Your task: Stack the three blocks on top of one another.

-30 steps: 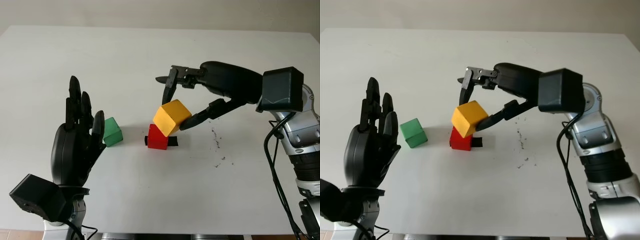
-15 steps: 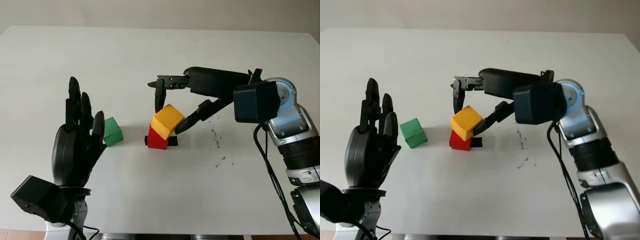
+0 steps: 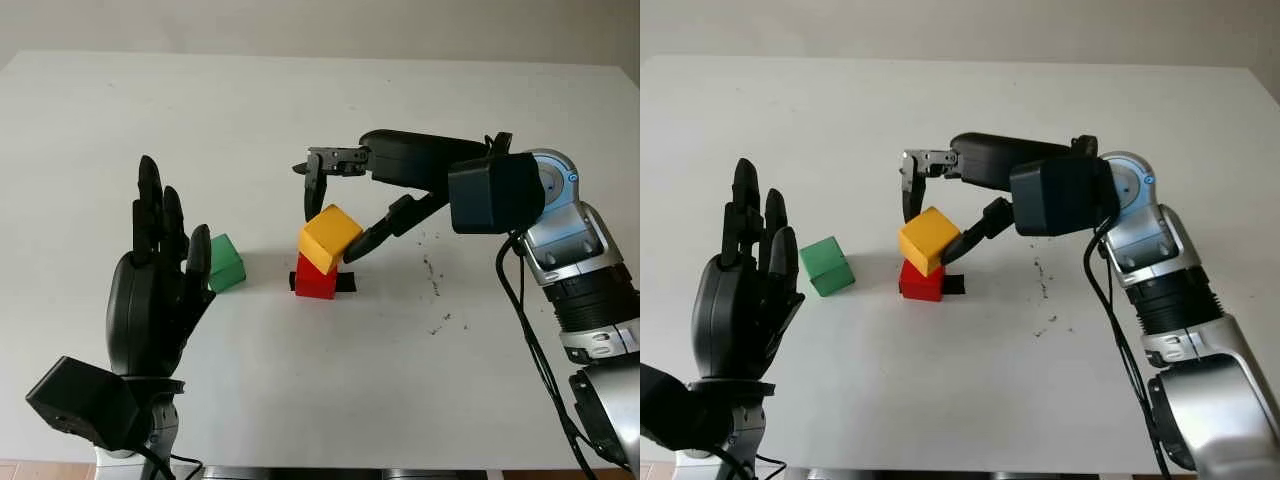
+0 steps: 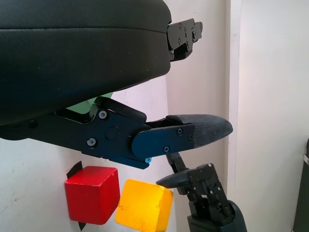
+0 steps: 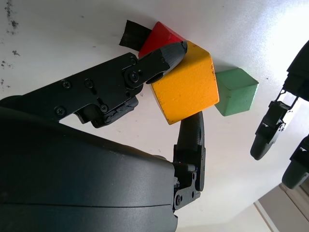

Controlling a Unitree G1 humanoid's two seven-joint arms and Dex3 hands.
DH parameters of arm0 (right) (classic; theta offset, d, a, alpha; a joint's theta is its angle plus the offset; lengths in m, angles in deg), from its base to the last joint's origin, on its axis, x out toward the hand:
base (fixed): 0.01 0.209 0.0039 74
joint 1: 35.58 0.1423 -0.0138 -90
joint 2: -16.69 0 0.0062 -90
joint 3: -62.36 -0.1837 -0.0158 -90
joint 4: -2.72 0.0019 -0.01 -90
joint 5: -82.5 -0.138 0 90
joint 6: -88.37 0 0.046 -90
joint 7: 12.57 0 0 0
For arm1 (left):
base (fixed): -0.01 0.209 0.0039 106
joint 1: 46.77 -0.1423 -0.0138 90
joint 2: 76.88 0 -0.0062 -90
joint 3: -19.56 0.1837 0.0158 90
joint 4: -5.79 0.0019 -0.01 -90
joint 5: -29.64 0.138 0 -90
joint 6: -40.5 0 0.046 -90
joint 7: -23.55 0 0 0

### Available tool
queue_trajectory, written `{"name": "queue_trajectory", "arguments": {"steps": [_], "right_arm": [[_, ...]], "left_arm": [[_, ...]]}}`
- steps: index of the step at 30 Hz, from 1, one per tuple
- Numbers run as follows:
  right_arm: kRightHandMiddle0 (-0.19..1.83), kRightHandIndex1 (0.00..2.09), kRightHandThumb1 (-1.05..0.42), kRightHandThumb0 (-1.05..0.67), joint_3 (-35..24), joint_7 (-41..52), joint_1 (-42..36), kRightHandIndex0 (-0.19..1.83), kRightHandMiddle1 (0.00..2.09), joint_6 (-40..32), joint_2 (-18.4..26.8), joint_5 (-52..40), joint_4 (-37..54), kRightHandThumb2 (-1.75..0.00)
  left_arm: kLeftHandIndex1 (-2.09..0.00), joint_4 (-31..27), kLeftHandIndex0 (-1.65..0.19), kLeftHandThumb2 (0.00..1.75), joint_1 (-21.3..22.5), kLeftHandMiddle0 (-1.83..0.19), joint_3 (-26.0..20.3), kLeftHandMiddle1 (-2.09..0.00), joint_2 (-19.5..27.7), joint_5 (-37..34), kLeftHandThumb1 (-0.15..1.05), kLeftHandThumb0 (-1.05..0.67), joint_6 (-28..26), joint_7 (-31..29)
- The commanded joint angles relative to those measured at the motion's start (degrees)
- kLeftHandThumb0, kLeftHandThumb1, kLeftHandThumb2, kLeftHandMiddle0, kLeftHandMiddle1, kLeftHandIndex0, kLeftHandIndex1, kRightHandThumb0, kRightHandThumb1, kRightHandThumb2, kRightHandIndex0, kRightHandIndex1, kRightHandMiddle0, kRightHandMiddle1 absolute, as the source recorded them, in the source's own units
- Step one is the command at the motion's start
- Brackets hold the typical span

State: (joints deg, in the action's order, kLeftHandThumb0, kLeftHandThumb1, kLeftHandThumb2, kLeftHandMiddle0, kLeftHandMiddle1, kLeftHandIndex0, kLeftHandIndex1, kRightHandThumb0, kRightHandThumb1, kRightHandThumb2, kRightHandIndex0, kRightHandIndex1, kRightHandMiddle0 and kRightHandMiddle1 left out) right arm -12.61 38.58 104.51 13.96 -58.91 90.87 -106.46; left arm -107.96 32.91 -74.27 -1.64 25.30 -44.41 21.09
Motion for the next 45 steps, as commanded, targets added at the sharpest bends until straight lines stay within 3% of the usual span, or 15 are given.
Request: {"name": "queue_trajectory", "arguments": {"steps": [1,13,32,45], "right_arm": [[0.4,0.06,-0.91,-0.41,-0.05,0.57,2.05,0.22,1.51,0.53,-0.83,-0.79,-0.7,-0.05],[0.36,0.05,-0.92,-0.41,-0.14,0.2,-0.18,0.2,1.55,-3.95,-1.74,-0.31,0.56,-0.06],[0.34,0.05,-0.93,-0.41,0.44,-0.31,-0.84,0.19,1.57,-5.27,-3.27,0.46,-0.84,-0.06],[0.21,0.04,-0.95,-0.41,-2.56,-6.26,-8.95,0.16,1.68,-25.13,-4.27,-1.21,13.36,-0.06]], "left_arm": [[-0.05,-0.32,0.19,0.54,-0.73,0.17,0.24,-0.05,-0.25,0.18,1.05,-0.63,0.58,0.26],[-0.05,-0.15,0.19,0.53,-1.21,0.17,0.44,-0.05,-0.58,0.34,1.05,-0.64,1.36,0.47],[-0.05,-0.4,0.19,0.53,-1.8,0.18,0.49,-0.05,-0.51,0.91,1.05,-0.63,1.77,0.7],[-0.05,-0.64,0.19,0.53,-2.62,0.17,0.8,-0.06,-0.78,1.45,1.05,-0.63,2.43,1.0]]}}
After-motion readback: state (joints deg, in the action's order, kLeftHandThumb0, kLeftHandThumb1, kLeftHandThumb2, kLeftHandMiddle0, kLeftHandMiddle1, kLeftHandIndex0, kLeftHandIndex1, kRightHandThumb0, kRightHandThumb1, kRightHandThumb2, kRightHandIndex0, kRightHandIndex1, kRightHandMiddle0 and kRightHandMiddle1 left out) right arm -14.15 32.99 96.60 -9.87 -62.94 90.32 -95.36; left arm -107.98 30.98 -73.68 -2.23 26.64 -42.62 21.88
